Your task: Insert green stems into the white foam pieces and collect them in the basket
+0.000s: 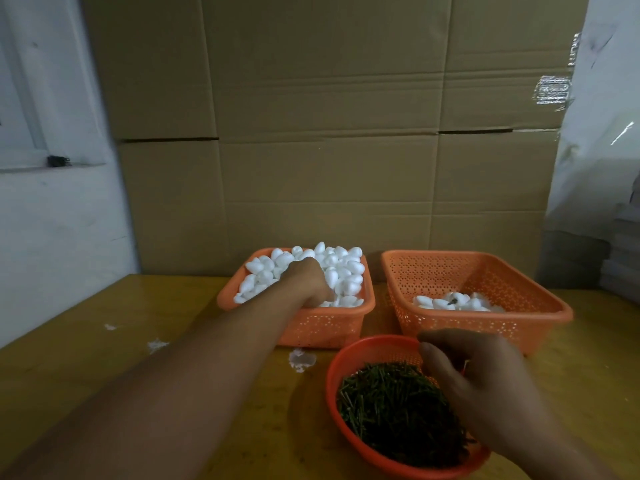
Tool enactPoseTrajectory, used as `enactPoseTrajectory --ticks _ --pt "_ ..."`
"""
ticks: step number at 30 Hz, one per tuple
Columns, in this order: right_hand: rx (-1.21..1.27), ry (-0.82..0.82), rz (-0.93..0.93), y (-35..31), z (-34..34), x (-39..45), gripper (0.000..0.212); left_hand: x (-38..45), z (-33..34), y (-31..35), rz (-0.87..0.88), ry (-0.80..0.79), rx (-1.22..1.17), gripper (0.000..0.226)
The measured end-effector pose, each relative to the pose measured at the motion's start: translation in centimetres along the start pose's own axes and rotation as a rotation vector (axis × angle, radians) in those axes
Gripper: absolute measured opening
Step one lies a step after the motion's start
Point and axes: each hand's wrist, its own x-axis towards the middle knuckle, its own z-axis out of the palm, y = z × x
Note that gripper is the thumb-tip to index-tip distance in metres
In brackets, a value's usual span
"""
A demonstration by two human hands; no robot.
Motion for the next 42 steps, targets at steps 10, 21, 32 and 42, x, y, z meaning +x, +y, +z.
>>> enactPoseTrajectory --ticks 10,21,32,42 --pt "-0.035 0.002 0.011 -0.4 0.5 -0.1 0.020 2.3 1.2 0.4 0.041 -0.127 0.279 0.092" --pt "-0.036 0.007 0.018 -0.5 0.5 -0.1 0.018 -0.9 1.1 -0.9 0.145 0.304 -0.444 0.016" --pt "-0.074 0.002 0.006 -0.7 0.6 -0.3 0.017 -7.8 2.1 -0.9 0.395 0.440 -0.914 0.007" --pt "-0.140 -0.023 -0.039 -0.4 0.5 -0.4 0.046 -13.4 4.4 -1.3 0.543 0.299 -1.052 0.031"
